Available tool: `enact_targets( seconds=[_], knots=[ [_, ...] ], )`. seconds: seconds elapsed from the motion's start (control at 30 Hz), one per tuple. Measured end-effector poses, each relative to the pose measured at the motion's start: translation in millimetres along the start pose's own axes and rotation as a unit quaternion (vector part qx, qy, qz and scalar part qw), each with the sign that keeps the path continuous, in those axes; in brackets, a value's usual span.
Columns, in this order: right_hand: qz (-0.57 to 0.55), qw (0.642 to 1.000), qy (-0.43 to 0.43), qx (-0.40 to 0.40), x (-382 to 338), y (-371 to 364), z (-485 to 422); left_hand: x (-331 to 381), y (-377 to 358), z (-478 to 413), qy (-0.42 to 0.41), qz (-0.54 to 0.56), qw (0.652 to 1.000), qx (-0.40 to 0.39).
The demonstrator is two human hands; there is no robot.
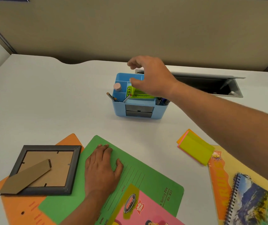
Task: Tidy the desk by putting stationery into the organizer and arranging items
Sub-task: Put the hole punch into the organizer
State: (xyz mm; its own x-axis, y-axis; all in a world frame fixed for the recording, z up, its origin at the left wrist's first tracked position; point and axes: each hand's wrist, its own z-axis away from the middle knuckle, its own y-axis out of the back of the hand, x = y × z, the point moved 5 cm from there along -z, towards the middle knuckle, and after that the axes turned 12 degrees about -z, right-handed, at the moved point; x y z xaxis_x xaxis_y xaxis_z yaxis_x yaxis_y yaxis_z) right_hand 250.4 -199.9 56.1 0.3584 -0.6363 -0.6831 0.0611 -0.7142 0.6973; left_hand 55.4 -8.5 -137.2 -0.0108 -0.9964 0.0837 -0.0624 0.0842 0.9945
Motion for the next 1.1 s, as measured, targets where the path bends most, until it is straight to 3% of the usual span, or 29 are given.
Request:
enact_targets(
  seconds=[0.1, 0.2, 0.43, 0.6, 0.9, 1.1],
  knots=[
    [-0.055, 0.995, 0.05, 0.073, -33.8, 7.8, 41.0, -0.2, 1.0, -0.7, 0.001, 0.005, 1.0, 0.007],
    [-0.093, 0.989, 0.044, 0.105, -40.1, 1.0, 98.6, 1.8, 3.1, -2.1, 0.002, 0.006, 1.0, 0.006],
    [-0.097, 0.985, -0.136, 0.039, 27.3, -54.3, 254.1, 2.3, 7.2, -3.9, 0.002, 0.002, 1.0, 0.015],
    [-0.024, 0.974, -0.22, 0.044, 72.7, -48.0, 337.5, 3.1, 8.2, -3.1, 0.0, -0.001, 1.0, 0.016],
    [0.07, 0.975, -0.209, 0.038, 97.3, -52.1, 371.2, 6.0, 9.4, 1.0, -0.002, 0.0, 1.0, 0.015],
    [0.076, 0.973, -0.215, 0.046, 96.8, -52.0, 372.8, 7.5, 7.3, 3.5, -0.008, 0.0, 1.0, 0.019]
  ],
)
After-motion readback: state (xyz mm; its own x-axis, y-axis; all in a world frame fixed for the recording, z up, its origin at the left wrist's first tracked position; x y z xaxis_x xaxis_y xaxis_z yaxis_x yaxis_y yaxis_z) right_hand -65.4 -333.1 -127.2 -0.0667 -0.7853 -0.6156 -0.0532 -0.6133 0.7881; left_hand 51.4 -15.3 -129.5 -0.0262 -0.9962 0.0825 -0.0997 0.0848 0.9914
